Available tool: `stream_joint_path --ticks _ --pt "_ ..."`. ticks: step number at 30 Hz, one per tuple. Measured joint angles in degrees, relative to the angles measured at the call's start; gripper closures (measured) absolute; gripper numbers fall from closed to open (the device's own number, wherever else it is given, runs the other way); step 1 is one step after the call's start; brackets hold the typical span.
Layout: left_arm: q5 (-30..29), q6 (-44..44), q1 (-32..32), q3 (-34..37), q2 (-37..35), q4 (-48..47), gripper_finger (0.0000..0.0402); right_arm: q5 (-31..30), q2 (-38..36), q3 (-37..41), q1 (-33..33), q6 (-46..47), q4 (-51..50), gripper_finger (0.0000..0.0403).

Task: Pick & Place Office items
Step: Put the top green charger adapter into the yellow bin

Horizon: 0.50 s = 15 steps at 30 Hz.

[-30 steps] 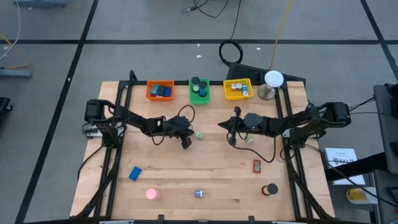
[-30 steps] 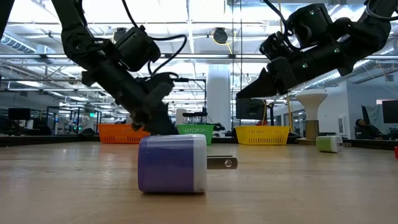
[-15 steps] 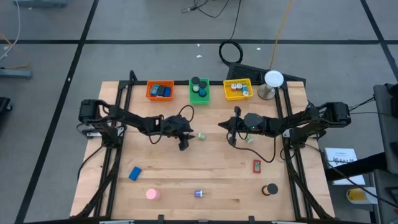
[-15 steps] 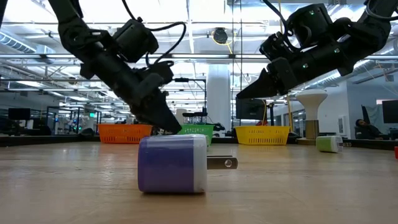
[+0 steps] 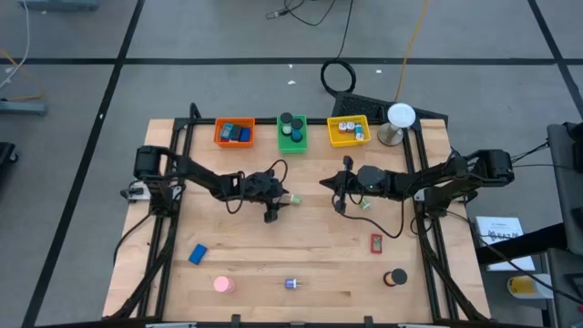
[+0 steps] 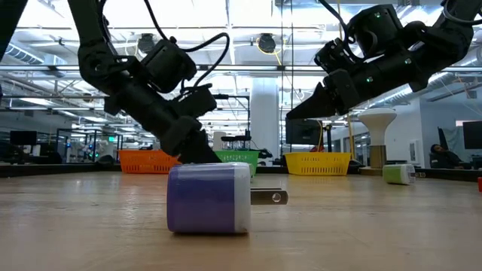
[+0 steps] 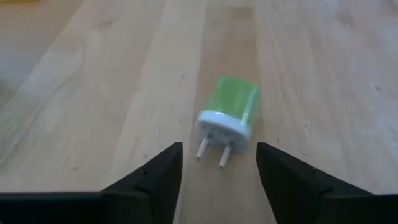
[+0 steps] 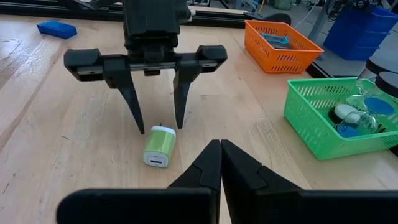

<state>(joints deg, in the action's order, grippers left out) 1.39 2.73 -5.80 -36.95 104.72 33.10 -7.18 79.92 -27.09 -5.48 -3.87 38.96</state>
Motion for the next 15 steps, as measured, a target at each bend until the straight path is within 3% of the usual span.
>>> stream_joint_path --ticks 15 --pt "-0.2 4.27 -0.57 0.0 0.71 2.05 0.0333 0.0 0.0 0.0 0.0 -0.27 0.0 0.0399"
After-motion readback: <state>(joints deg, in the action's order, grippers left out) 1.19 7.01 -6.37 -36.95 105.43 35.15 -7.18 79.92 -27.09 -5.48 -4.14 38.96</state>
